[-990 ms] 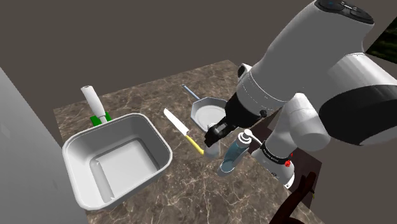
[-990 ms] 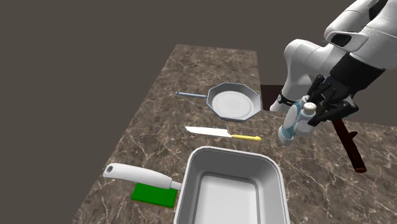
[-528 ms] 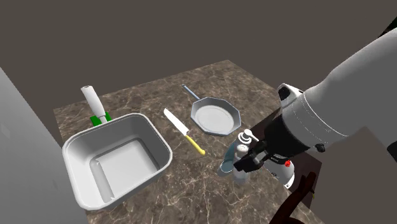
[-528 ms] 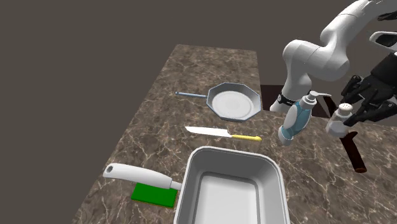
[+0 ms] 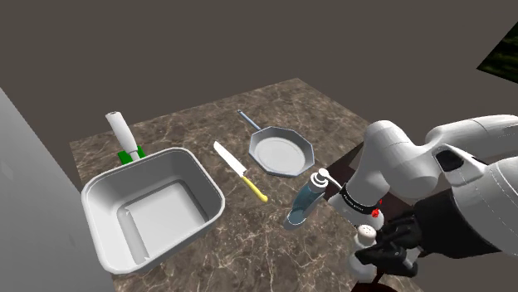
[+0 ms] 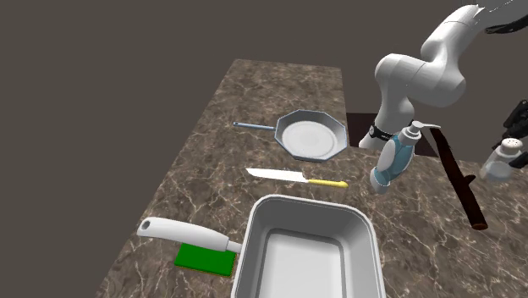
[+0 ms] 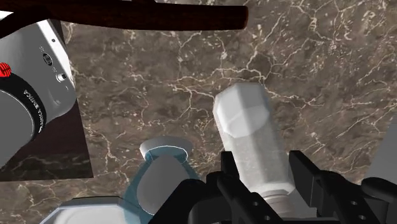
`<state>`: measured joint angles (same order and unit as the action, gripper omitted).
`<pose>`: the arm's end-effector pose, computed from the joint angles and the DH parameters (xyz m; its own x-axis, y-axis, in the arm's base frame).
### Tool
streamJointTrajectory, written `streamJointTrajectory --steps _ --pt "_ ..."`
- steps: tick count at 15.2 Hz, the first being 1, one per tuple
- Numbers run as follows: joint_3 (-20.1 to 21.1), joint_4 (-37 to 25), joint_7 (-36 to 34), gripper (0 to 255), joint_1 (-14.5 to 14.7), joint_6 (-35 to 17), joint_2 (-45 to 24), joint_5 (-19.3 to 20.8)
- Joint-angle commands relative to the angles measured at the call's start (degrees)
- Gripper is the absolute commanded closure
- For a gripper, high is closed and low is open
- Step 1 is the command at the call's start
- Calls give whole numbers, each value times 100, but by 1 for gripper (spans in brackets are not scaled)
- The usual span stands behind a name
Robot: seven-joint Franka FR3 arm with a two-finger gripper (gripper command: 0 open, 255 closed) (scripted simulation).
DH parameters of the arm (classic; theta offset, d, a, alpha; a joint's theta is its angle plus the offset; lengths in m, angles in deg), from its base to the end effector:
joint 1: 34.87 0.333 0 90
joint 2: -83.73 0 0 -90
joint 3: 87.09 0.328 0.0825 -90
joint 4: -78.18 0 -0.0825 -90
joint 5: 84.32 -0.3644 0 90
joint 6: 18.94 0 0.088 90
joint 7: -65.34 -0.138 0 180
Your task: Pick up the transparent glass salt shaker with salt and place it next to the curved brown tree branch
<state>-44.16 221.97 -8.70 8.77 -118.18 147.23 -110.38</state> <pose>-0.0730 0.3048 0.4920 0.9634 -0.1145 0.2424 -0.0868 -0.9887 -0.1221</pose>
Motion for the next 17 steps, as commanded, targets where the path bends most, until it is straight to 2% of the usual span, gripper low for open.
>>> streamJointTrajectory --steps 1,7,13,17 --pt "216 -159 -300 255 116 168 61 -152" --pt "798 -765 -1111 255 310 608 128 -537" --pt "1478 -1692 -2007 255 259 1021 42 -924" --pt "1652 -1434 -2010 255 316 809 127 -1083"
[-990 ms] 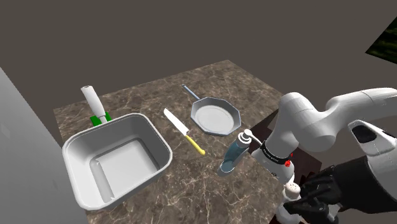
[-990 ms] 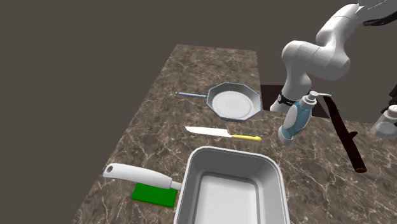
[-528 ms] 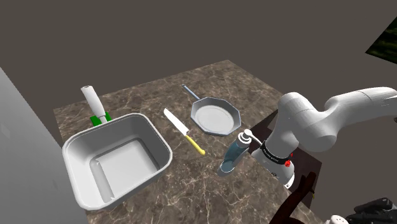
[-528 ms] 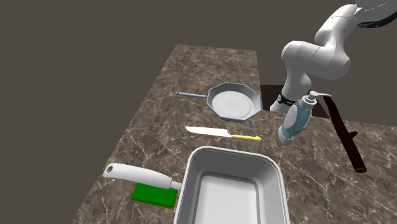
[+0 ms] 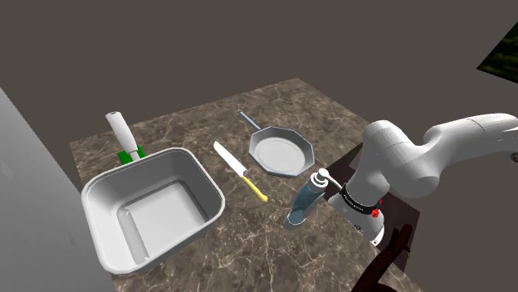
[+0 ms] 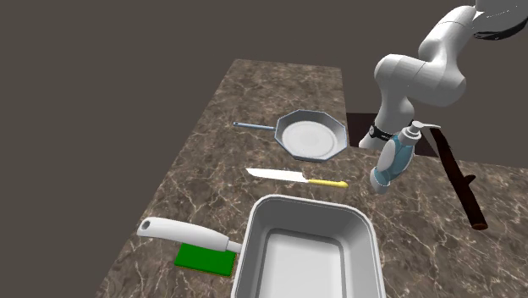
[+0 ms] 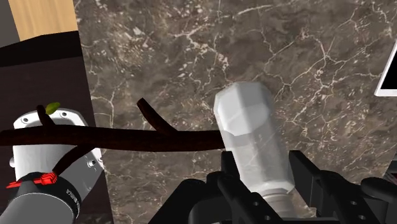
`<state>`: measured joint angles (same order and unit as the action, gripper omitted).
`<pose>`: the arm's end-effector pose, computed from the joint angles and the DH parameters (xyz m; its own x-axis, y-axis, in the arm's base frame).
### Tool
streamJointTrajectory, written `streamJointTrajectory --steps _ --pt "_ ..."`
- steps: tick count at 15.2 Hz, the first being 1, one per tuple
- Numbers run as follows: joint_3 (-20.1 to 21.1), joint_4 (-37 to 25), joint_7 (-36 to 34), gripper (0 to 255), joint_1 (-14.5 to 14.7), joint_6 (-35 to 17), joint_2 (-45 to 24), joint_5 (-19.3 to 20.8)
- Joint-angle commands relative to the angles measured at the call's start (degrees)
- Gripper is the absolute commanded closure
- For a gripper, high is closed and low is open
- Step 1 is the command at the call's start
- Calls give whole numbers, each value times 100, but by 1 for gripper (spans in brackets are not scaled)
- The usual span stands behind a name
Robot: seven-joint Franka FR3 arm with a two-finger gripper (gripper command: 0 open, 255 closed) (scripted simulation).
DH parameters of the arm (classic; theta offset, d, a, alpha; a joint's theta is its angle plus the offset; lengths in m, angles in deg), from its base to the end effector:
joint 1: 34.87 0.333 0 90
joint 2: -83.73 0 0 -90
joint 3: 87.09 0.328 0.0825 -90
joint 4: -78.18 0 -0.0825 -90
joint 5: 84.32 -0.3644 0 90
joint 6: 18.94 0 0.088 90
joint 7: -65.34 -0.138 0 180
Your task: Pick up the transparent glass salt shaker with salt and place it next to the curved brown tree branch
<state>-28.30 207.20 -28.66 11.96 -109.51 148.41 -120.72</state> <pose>-0.2610 0.3053 0.4745 0.9634 -0.1149 0.2422 -0.0874 -0.9887 -0.1214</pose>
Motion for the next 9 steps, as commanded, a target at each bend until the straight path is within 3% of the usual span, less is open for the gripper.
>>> streamJointTrajectory --steps 1,9 --pt "112 105 -15 255 10 -112 28 -90" --pt "516 557 -27 255 96 -542 147 -436"
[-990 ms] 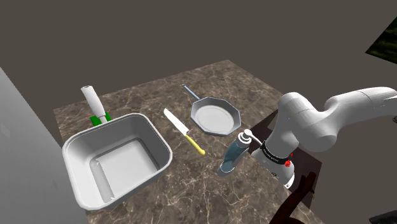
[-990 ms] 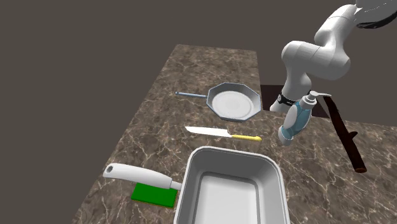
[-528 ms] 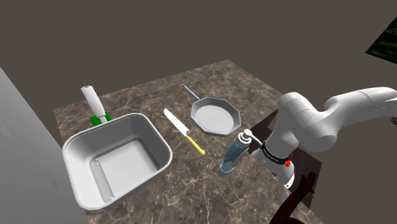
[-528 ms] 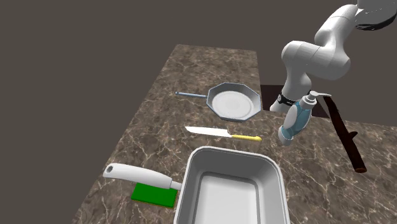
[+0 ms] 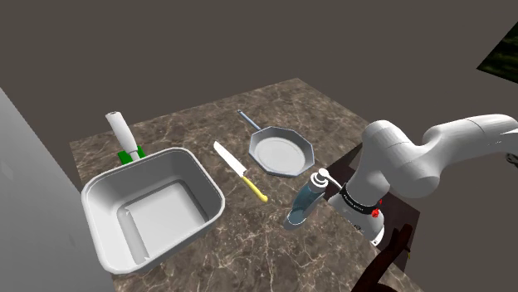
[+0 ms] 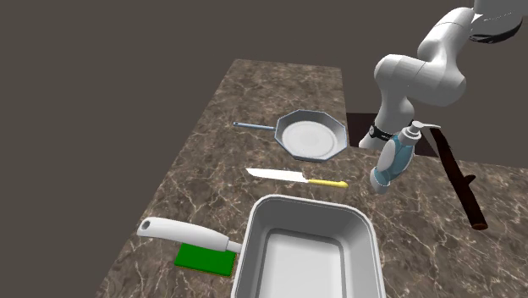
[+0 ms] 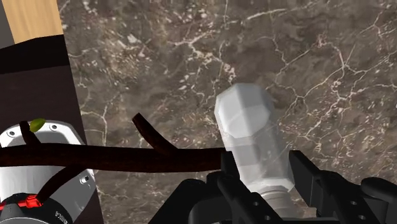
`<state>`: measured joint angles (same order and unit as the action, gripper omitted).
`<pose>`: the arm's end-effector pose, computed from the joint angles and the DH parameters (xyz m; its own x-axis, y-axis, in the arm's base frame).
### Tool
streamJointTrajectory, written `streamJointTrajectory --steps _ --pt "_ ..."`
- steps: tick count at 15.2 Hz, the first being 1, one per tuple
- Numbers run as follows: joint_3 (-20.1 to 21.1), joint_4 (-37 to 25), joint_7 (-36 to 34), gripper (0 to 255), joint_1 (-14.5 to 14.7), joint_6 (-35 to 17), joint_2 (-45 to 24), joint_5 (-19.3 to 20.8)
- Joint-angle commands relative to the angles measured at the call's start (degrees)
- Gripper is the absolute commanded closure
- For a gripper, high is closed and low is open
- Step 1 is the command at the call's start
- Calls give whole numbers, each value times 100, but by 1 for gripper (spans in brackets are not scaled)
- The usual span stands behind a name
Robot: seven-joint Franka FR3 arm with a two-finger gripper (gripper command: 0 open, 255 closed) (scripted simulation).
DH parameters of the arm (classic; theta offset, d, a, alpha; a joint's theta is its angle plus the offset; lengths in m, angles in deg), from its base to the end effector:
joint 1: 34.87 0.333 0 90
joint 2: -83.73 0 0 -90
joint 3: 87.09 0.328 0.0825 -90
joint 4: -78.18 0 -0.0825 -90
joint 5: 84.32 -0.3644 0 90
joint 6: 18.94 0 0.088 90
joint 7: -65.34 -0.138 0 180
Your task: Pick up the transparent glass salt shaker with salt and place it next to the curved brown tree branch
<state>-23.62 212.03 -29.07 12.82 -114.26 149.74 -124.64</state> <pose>-0.2640 0.3059 0.4283 0.9634 -0.1154 0.2420 -0.0880 -0.9887 -0.1213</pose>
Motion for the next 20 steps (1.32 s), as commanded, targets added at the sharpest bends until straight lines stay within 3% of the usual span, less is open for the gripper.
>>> streamJointTrajectory --steps 1,20 --pt "103 125 12 255 18 -121 26 -89" --pt "1295 848 4 255 15 -1134 97 -1031"
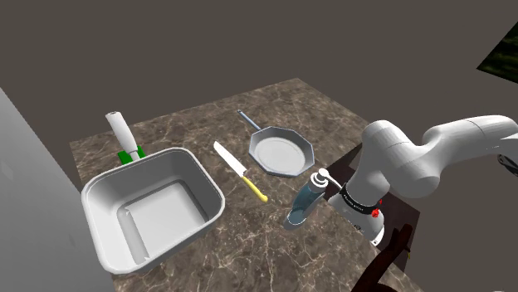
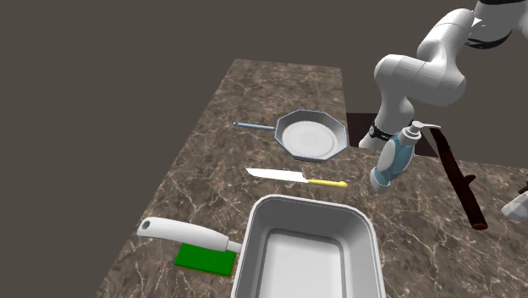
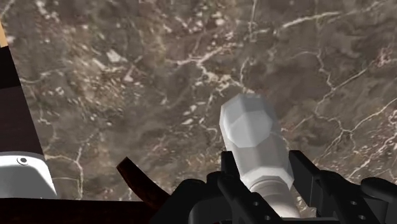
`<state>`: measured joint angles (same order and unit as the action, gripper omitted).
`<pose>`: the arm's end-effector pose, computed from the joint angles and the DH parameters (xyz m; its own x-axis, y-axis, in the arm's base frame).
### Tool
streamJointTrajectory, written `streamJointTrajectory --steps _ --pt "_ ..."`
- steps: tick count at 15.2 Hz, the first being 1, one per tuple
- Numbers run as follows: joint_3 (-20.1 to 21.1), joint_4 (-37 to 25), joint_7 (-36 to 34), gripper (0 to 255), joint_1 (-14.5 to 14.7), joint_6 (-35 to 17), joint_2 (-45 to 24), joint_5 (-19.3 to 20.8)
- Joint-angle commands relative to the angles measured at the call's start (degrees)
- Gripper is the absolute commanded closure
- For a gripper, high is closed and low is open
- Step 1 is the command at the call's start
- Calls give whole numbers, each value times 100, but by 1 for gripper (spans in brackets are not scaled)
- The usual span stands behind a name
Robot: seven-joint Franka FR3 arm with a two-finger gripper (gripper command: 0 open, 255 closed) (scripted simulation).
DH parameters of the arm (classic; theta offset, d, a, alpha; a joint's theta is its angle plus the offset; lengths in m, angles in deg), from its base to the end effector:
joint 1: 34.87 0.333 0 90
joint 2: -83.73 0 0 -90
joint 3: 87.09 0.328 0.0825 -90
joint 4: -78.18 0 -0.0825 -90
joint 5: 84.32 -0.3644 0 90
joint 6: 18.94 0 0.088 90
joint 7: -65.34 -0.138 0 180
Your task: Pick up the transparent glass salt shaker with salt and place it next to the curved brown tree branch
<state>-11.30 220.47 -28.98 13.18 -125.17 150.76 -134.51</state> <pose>-0.2627 0.3056 0.3282 0.9634 -0.1151 0.2423 -0.0876 -0.9887 -0.1212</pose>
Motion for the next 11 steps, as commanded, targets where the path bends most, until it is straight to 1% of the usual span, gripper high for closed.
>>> streamJointTrajectory --steps 1,7,8,11 --pt "63 5 -4 255 -21 -43 -5 -44" --pt "64 4 -4 255 -21 -43 -5 -44" --pt "64 4 -4 0 -22 -43 -5 -44" --pt "64 5 -4 0 -21 -43 -5 -44"
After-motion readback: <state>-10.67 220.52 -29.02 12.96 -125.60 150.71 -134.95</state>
